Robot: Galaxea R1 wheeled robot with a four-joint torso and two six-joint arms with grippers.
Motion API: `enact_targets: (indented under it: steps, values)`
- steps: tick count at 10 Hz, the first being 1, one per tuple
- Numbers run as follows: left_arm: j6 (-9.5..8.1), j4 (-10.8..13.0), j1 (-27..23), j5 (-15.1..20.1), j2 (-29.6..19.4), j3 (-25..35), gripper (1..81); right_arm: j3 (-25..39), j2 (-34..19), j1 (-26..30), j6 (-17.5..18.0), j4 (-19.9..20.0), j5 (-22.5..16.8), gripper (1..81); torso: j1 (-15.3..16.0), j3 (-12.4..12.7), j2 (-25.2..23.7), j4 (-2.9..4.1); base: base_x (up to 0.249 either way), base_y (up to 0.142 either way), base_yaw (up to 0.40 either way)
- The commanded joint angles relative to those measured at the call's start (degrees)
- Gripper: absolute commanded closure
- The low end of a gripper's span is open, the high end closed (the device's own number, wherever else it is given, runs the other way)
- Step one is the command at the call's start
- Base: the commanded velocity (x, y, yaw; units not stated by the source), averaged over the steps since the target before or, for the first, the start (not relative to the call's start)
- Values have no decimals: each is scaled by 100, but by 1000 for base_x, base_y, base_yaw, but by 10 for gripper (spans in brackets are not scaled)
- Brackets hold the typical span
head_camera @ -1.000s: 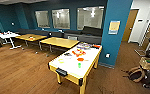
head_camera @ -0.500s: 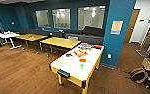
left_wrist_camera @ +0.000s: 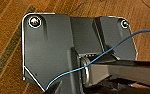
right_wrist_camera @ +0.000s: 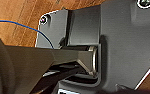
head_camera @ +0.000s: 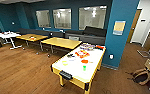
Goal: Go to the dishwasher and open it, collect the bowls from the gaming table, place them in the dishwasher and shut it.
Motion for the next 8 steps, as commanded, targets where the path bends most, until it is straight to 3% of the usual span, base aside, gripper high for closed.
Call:
enact_targets:
  steps: [1, 8]
  values:
    - [1, -39, -204, 316, -6, 27, 10, 69, -9, 154, -23, -91, -244, 10, 0, 0, 0, 0, 74, 77, 0]
    - [1, -39, -203, 307, -6, 27, 10, 69, -1, 154, -23, -90, -235, 10, 2, 0, 2, 0, 74, 77, 0]
